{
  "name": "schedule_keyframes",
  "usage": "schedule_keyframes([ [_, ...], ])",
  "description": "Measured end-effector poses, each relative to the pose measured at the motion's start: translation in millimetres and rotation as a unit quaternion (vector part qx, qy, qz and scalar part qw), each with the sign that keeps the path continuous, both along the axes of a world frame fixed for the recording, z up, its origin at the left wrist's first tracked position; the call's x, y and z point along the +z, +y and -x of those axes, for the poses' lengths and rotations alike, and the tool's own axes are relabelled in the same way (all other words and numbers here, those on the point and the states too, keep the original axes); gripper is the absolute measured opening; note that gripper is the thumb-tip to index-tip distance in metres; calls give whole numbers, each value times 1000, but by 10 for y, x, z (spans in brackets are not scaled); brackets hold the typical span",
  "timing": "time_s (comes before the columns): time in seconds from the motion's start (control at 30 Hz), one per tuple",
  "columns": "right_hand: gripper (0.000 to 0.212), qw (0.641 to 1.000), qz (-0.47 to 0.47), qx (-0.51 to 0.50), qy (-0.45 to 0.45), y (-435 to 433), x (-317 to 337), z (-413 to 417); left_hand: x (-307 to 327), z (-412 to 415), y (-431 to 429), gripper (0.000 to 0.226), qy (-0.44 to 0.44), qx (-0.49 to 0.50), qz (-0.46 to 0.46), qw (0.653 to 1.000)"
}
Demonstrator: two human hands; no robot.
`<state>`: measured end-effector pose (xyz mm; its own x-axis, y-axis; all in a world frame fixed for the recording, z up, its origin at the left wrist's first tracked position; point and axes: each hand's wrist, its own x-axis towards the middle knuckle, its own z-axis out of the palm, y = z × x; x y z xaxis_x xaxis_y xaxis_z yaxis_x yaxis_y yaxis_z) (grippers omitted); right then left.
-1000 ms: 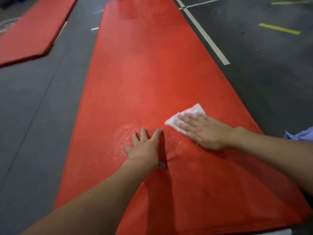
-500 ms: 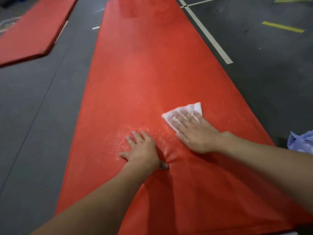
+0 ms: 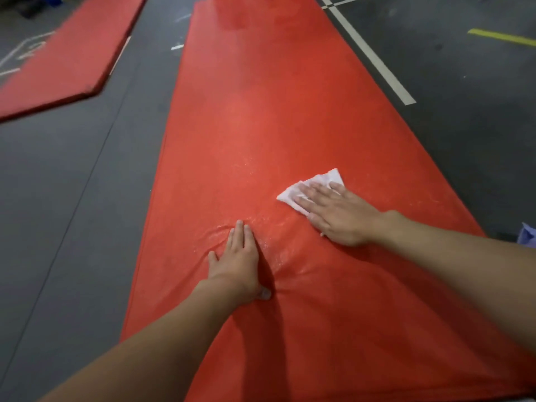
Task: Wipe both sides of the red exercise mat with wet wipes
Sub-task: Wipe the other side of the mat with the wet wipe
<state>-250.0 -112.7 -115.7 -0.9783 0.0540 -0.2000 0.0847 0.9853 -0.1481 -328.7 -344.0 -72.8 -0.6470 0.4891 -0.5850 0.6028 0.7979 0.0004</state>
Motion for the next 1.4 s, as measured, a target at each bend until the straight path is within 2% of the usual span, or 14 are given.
schedule_keyframes([
  [0.07,59,1000,-4,-25,11,-210,-28,49,-1,-11,19,140,9,62,12,998],
  [0.2,64,992,1,126,11,-390,-74,-75,8,-3,41,140,-13,118,21,993],
  [0.33,57,1000,-5,-13,7,-211,-6,185,-15,9,7,142,-13,119,7,993],
  [0.37,59,1000,-6,-17,9,-319,-30,192,-27,8,0,143,-13,123,2,992],
  [0.5,66,990,2,139,2,-469,-49,48,-39,4,-45,146,-3,140,-23,990],
  [0.67,58,1000,-11,-4,-3,-372,-1,328,-48,1,-53,146,5,132,-24,991],
  [0.8,62,990,0,141,7,-673,-80,205,-93,31,-176,149,23,110,-40,993],
  [0.83,61,989,11,146,5,-595,-52,261,-81,56,-237,149,27,99,-43,994],
  [0.97,59,1000,-6,12,0,-507,-8,482,5,300,-469,138,10,52,-68,996],
  [1.03,64,997,4,71,0,-781,-52,414,15,378,-621,131,6,44,-86,995],
  [1.13,65,986,18,164,-1,-768,-52,394,-21,299,-730,123,69,132,-84,985],
  [1.27,59,999,9,42,9,-697,-21,618,-2,232,-672,118,68,193,-43,978],
  [1.3,60,999,4,42,14,-831,-51,603,9,235,-659,119,66,193,-43,978],
  [1.4,62,987,3,158,15,-1030,-89,494,-6,254,-649,123,57,192,-45,979],
])
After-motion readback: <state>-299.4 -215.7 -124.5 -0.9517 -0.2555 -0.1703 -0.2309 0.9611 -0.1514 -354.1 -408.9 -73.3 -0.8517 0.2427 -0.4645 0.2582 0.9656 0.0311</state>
